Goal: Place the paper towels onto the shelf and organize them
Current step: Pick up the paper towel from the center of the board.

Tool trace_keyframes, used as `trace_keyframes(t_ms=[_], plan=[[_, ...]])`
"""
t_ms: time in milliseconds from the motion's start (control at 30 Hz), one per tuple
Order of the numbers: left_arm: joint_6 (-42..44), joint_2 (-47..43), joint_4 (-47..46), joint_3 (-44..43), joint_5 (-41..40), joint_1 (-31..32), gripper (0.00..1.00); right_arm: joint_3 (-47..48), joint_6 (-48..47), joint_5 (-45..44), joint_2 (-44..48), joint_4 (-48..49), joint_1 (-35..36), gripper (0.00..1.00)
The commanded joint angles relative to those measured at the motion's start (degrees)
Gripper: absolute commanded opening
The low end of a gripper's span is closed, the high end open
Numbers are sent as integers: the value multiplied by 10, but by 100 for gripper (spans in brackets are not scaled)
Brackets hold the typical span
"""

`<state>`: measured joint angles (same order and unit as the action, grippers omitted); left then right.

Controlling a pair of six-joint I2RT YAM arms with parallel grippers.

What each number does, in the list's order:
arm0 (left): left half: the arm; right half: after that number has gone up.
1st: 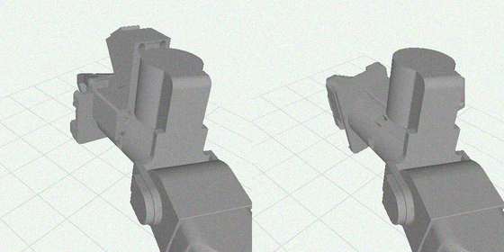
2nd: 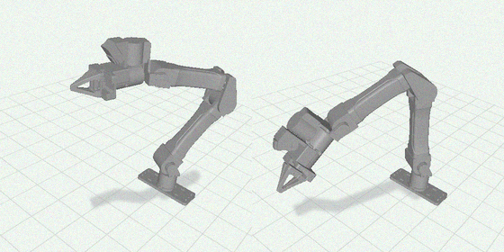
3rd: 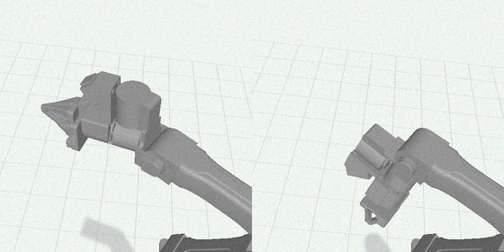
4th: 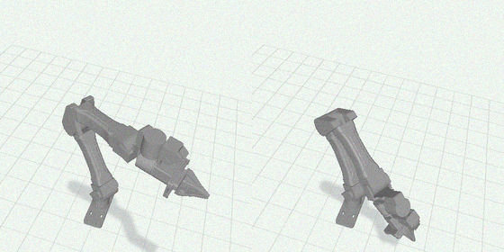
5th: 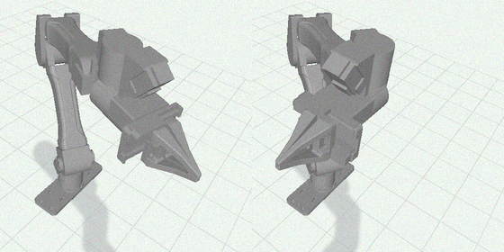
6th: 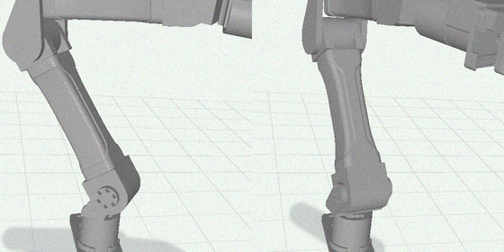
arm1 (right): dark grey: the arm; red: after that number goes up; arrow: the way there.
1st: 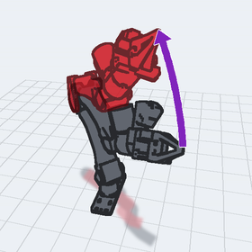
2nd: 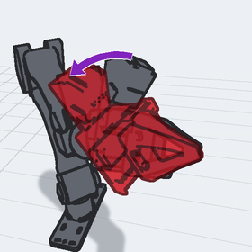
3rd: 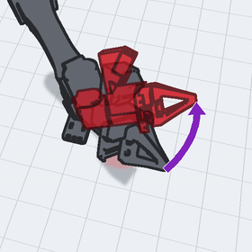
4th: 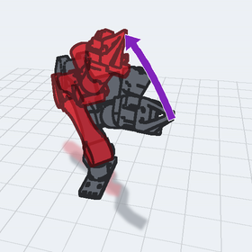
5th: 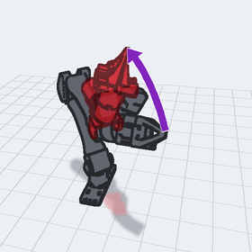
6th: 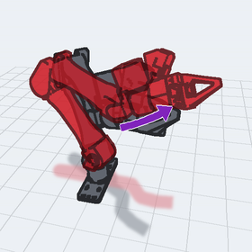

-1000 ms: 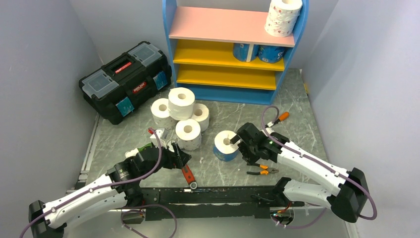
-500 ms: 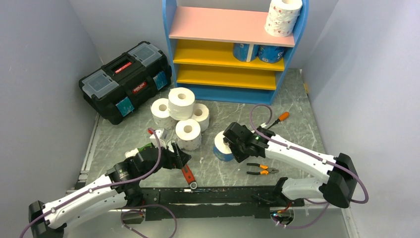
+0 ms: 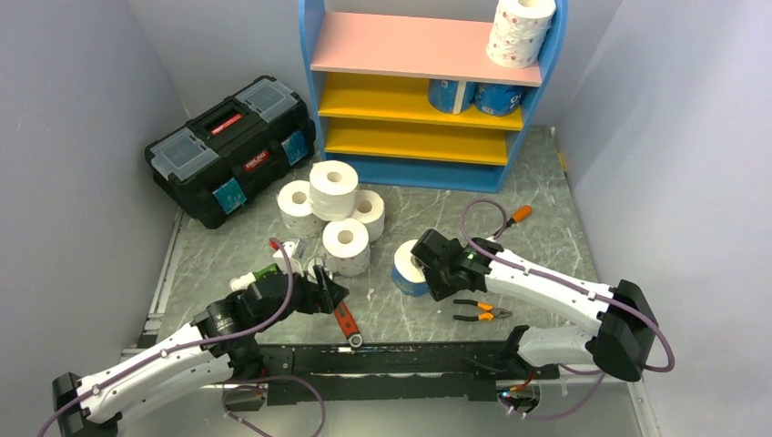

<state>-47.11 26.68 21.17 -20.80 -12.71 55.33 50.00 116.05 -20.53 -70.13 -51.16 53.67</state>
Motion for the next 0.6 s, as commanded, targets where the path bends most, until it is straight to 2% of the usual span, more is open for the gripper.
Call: trace_keyframes(t_ms=[0,233,267,433,567], plan=[[-5,-2,-6,-1,8,0,89,-2,19,-10,-1,1,2,60],[-6,15,-20,-1,9,0,89,-5,-2,-18,-7,12,-13,55],[-6,17,-21,-2,10,0,89,-4,-8,-22,-7,13,-15,57],[-4,18,-20,-4,9,0,89,27,-36,-50,0,-11,-21,82],[-4,18,-23,-3,6,0,89,27,-54,-49,6,-5,-32,82]])
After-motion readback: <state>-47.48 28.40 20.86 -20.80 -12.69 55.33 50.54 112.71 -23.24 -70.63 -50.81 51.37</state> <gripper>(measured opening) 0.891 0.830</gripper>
